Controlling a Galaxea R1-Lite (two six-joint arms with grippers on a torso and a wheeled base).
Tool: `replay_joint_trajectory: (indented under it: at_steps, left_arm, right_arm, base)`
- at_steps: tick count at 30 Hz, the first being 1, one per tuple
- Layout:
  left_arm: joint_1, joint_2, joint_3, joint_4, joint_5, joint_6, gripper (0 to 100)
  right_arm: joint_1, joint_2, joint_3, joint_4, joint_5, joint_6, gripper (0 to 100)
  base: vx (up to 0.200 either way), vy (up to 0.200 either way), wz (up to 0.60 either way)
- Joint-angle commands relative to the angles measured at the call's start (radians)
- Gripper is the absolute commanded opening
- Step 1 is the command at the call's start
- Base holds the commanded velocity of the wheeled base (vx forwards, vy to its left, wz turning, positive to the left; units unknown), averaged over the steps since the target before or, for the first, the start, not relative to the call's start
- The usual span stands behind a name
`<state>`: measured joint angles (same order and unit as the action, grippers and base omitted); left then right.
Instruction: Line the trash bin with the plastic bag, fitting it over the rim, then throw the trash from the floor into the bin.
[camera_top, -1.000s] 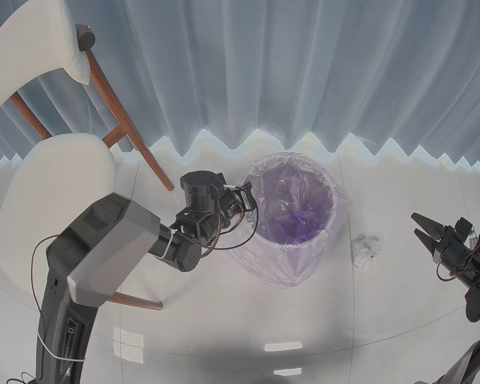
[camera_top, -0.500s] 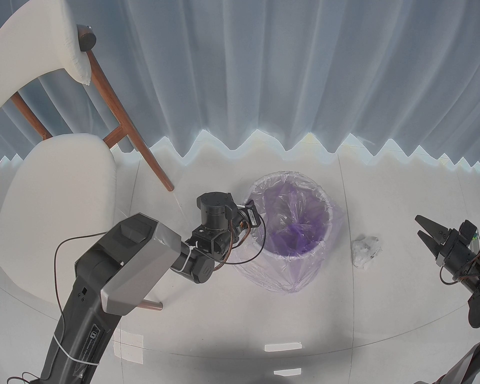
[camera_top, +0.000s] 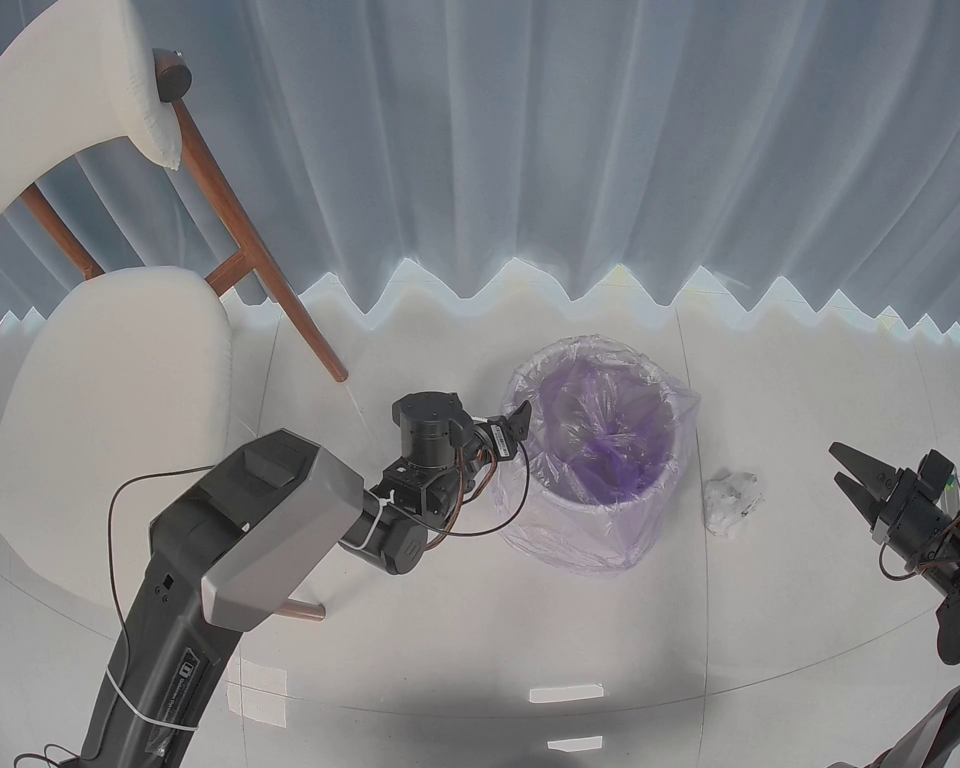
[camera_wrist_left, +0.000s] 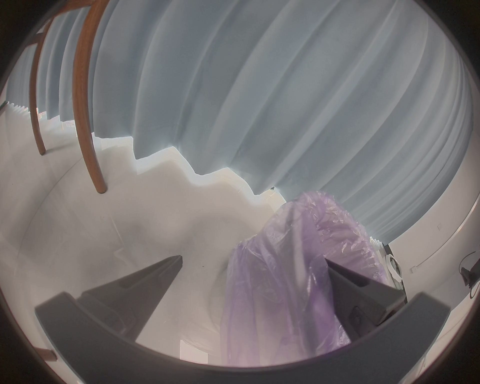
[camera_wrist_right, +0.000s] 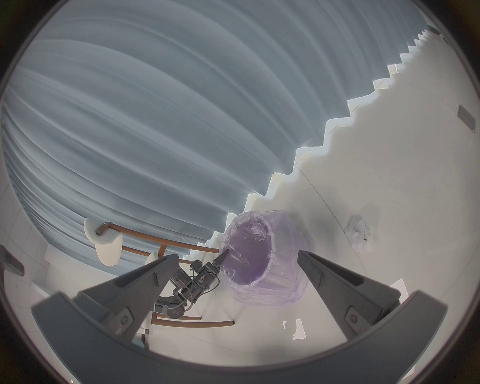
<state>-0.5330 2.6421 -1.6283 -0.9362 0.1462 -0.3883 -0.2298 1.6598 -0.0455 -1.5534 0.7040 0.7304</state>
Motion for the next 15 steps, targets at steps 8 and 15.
replay_joint_trajectory:
  at_steps: [8, 15]
  left_arm:
    - [0.001, -0.323, 0.45, -0.079, 0.001, -0.03, 100]
    - [0.053, -0.372, 0.653, -0.174, -0.004, -0.035, 100]
  right_arm:
    - [-0.002, 0.011, 0.046, -0.013, -0.001, -0.055, 100]
    - [0.001, 0.015, 0.046, 0.015, -0.001, -0.083, 100]
  base:
    - [0.0, 0.0, 0.0]
    - [0.0, 0.0, 0.0]
